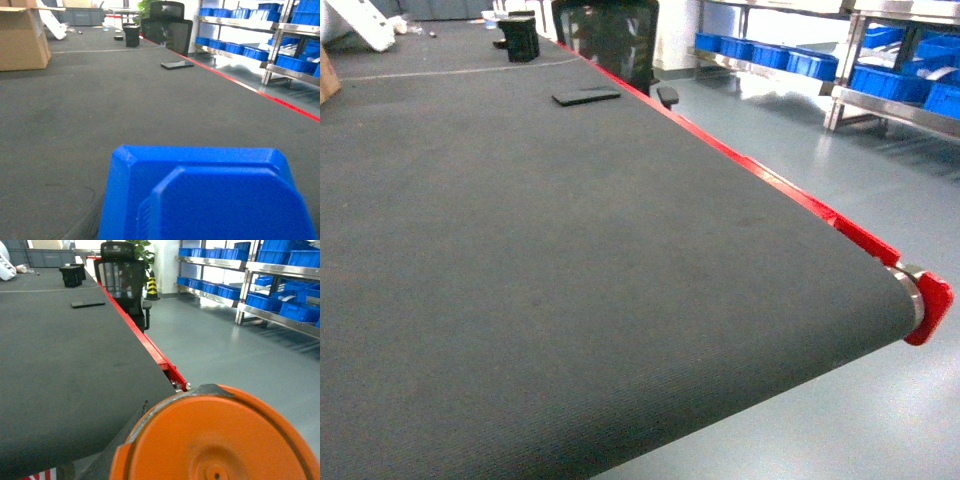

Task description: Sort blue parts and orange caps into right shelf containers

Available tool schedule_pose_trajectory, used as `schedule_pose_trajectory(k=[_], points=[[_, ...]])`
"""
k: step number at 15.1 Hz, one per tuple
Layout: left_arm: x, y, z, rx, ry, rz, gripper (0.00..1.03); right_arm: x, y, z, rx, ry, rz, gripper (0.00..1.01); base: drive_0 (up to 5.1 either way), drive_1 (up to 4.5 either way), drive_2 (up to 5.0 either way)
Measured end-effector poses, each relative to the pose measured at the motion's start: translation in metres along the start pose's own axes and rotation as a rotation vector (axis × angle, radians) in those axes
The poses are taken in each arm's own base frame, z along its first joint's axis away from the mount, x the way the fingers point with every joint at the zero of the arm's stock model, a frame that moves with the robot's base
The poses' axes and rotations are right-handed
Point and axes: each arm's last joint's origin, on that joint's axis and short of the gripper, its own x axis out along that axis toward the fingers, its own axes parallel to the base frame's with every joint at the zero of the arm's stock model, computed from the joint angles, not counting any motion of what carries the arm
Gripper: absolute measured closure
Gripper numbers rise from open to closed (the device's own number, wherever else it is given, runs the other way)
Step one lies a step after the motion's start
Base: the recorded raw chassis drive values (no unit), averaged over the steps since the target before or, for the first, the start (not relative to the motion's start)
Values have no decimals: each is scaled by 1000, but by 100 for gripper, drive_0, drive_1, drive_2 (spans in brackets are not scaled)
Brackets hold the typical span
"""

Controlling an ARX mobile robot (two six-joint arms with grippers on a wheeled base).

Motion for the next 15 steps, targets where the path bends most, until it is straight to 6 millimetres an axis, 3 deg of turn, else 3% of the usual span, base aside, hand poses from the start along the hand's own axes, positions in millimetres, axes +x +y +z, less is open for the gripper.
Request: schedule_pose_trajectory(k=[15], points=[[0,0,0,0,0,0,61,0,0,0,0,0,0,59,-160,-160,-160]])
